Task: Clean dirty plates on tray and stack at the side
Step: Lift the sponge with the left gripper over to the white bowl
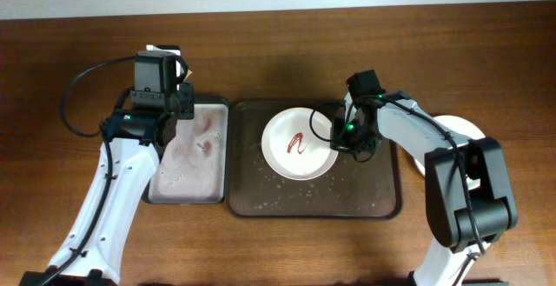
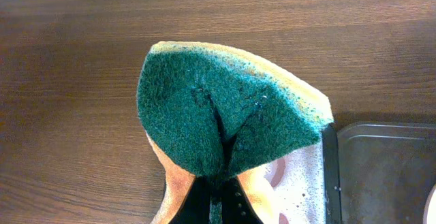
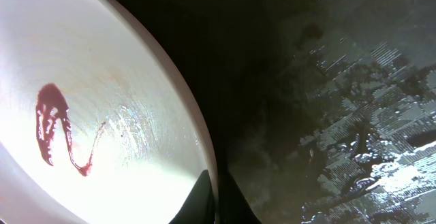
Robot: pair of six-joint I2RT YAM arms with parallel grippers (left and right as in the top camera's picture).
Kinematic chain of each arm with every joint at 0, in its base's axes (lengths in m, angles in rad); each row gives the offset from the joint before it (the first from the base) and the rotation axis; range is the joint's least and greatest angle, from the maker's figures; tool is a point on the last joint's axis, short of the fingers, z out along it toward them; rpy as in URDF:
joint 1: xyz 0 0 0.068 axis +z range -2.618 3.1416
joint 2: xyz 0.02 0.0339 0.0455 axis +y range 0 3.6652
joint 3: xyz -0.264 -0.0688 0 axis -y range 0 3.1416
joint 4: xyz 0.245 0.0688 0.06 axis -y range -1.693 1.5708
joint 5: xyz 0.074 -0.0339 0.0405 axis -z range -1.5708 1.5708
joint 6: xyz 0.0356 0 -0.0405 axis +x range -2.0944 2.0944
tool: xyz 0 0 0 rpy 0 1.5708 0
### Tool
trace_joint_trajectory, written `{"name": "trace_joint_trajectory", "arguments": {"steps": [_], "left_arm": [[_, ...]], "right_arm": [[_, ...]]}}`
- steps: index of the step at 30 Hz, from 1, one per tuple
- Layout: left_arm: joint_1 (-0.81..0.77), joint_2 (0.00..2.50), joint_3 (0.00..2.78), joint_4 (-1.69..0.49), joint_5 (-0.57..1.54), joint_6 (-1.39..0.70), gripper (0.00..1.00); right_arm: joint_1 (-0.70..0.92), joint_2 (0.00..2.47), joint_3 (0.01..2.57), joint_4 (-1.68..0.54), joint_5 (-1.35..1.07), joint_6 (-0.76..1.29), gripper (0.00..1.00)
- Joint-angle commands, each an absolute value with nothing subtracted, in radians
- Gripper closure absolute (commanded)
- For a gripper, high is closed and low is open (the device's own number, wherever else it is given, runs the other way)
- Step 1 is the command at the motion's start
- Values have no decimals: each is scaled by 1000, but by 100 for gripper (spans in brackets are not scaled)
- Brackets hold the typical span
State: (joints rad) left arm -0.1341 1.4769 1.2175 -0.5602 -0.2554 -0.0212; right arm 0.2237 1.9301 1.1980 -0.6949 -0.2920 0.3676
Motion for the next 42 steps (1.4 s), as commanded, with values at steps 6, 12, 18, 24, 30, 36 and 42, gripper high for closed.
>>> {"name": "trace_joint_trajectory", "arguments": {"steps": [6, 12, 18, 24, 30, 36, 42], "left_arm": [[-128, 1448, 1228, -563, -276, -10, 100], [-128, 1553, 1193, -645, -200, -101, 100], [-128, 1705, 1173, -697, -126, -101, 100], [-128, 1708, 1183, -699, -120, -99, 100], [-128, 1659, 1252, -717, 134, -48, 100], [-167, 1662, 1256, -640, 464, -144, 100], [-257, 1714, 1256, -612, 463, -250, 100]], "right_arm": [[230, 1937, 1188, -703, -264, 375, 96], [230, 1937, 1188, -703, -264, 375, 96], [230, 1937, 1188, -703, -264, 376, 96], [230, 1937, 1188, -704, -265, 376, 96], [235, 1937, 1188, -718, -310, 376, 96], [299, 1937, 1188, -719, -310, 376, 96], [346, 1937, 1188, -717, -309, 376, 96]]}}
